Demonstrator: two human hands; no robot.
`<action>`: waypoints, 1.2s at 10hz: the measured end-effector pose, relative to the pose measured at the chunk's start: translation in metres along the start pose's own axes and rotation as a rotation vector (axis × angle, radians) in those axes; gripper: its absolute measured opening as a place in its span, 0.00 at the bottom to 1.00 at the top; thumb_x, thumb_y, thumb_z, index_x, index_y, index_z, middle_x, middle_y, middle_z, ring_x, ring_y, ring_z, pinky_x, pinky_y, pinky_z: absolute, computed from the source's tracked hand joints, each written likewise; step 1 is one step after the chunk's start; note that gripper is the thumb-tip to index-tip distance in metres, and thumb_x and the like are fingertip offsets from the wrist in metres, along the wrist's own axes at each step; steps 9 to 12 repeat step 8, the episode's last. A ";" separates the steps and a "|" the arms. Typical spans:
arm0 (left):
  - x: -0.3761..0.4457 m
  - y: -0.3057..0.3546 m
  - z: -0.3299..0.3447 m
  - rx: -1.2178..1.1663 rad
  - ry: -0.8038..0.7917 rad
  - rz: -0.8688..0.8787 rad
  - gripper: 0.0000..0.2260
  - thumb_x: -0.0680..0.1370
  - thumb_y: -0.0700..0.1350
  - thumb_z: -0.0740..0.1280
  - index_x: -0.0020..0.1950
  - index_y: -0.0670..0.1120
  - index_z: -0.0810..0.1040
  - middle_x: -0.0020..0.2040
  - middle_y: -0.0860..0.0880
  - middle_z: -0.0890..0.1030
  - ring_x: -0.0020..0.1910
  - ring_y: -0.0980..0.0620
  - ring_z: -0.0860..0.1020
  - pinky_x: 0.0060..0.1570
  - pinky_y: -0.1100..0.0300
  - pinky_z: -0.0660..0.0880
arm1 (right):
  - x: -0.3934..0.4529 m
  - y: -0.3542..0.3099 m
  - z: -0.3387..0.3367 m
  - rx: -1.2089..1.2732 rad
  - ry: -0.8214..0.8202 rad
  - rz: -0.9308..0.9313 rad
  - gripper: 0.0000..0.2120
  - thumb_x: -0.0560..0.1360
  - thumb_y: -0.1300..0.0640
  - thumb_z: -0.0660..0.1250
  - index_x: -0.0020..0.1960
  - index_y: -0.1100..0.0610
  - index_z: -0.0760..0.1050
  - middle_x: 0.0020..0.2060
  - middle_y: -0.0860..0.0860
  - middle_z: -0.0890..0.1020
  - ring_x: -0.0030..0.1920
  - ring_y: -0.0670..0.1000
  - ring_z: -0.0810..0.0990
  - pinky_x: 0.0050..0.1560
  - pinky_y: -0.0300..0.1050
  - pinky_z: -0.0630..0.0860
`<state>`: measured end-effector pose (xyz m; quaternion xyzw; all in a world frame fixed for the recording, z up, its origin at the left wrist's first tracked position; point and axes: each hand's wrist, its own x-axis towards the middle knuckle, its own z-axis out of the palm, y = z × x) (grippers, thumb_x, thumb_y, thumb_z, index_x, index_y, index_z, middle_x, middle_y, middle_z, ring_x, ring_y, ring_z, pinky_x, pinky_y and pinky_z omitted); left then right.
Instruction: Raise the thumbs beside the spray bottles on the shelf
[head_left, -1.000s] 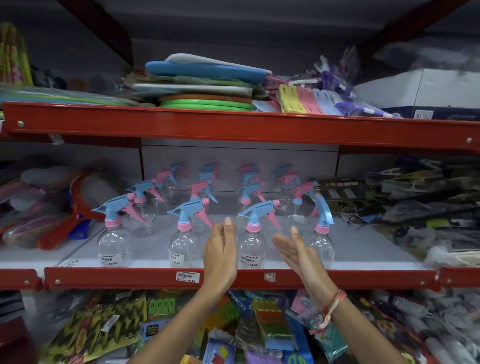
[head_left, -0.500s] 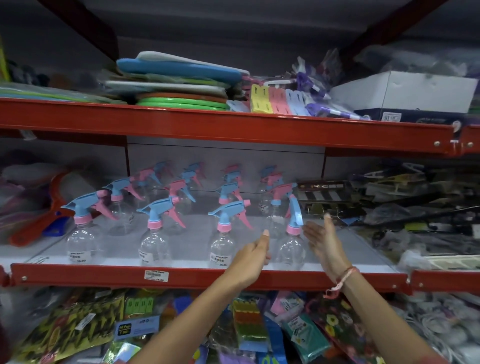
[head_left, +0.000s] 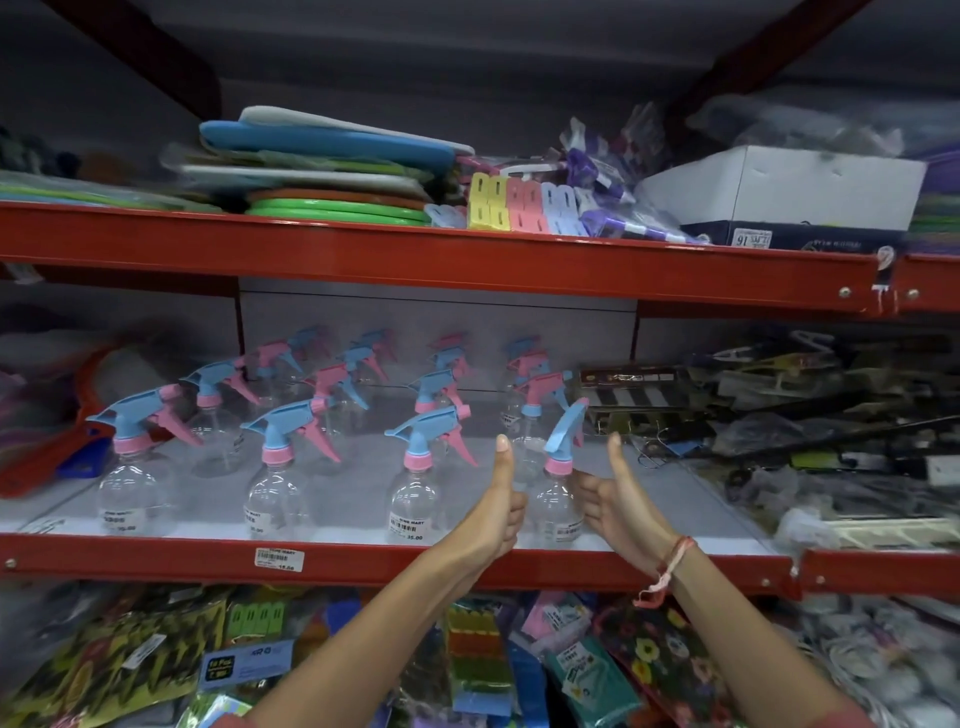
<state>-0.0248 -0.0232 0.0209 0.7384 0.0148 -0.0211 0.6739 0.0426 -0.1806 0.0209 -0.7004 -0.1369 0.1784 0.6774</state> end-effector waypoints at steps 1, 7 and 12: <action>0.002 -0.001 0.002 0.043 0.003 -0.025 0.47 0.64 0.79 0.41 0.62 0.46 0.74 0.62 0.46 0.76 0.60 0.50 0.75 0.62 0.58 0.69 | -0.007 0.005 -0.004 0.011 -0.016 -0.023 0.45 0.72 0.29 0.36 0.75 0.60 0.55 0.77 0.54 0.58 0.77 0.52 0.56 0.76 0.49 0.51; -0.016 0.000 0.011 0.199 -0.013 0.031 0.46 0.64 0.78 0.37 0.76 0.55 0.52 0.78 0.48 0.55 0.77 0.49 0.56 0.76 0.46 0.51 | -0.032 0.017 0.005 -0.001 0.124 -0.057 0.44 0.71 0.29 0.42 0.77 0.58 0.51 0.77 0.56 0.56 0.76 0.53 0.57 0.76 0.50 0.53; -0.033 -0.008 -0.003 0.239 0.032 0.048 0.46 0.65 0.78 0.40 0.76 0.54 0.56 0.78 0.50 0.58 0.76 0.49 0.58 0.75 0.45 0.55 | -0.039 0.022 0.017 -0.013 0.228 -0.097 0.42 0.72 0.30 0.43 0.77 0.55 0.51 0.77 0.55 0.56 0.76 0.52 0.57 0.76 0.50 0.54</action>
